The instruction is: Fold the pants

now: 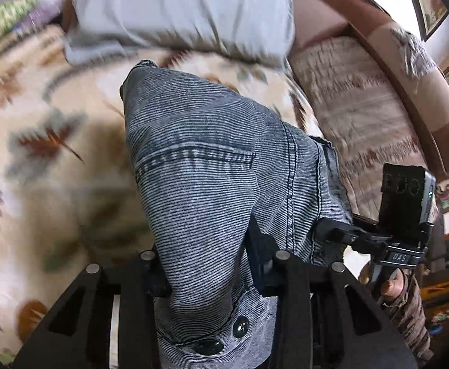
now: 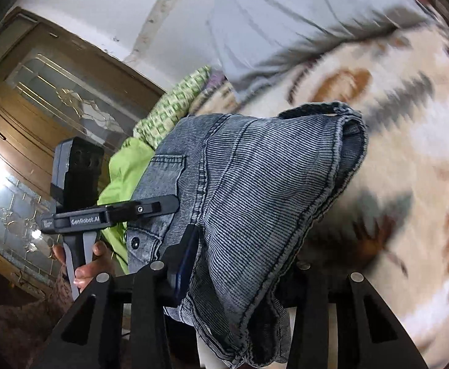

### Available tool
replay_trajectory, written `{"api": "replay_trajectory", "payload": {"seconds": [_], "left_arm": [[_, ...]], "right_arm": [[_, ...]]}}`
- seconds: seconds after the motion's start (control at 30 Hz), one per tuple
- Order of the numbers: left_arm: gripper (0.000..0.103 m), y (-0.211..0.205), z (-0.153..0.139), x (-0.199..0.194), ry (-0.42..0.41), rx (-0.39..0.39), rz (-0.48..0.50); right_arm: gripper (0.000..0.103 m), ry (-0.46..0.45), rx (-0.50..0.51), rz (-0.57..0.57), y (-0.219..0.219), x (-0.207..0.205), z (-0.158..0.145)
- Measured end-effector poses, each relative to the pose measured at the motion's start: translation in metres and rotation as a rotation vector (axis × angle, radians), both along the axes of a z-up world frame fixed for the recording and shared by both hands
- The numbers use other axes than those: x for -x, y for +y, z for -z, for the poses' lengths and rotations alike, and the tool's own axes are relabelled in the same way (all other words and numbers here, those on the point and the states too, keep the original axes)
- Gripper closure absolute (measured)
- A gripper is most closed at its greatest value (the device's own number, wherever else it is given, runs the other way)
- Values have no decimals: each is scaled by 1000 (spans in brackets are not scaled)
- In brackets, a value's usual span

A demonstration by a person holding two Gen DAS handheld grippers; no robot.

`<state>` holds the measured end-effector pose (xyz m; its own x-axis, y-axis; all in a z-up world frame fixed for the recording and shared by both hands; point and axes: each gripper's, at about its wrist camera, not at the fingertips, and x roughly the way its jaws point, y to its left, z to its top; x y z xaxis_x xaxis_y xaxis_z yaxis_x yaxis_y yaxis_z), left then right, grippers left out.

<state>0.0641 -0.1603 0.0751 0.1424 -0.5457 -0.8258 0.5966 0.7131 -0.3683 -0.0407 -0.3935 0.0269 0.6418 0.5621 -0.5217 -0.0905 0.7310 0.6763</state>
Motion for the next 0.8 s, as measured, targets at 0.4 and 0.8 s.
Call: {"api": "replay_trajectory", "payload": {"seconds": [0.4,0.8], "left_arm": [[68,9,26,-84,-69,-97,-102],[42,10,86,-107,-37,-152,-138]], "right_arm": [[60,33,81,-5,30,-115,26],[53,116,201,2,28,-135,76]]}}
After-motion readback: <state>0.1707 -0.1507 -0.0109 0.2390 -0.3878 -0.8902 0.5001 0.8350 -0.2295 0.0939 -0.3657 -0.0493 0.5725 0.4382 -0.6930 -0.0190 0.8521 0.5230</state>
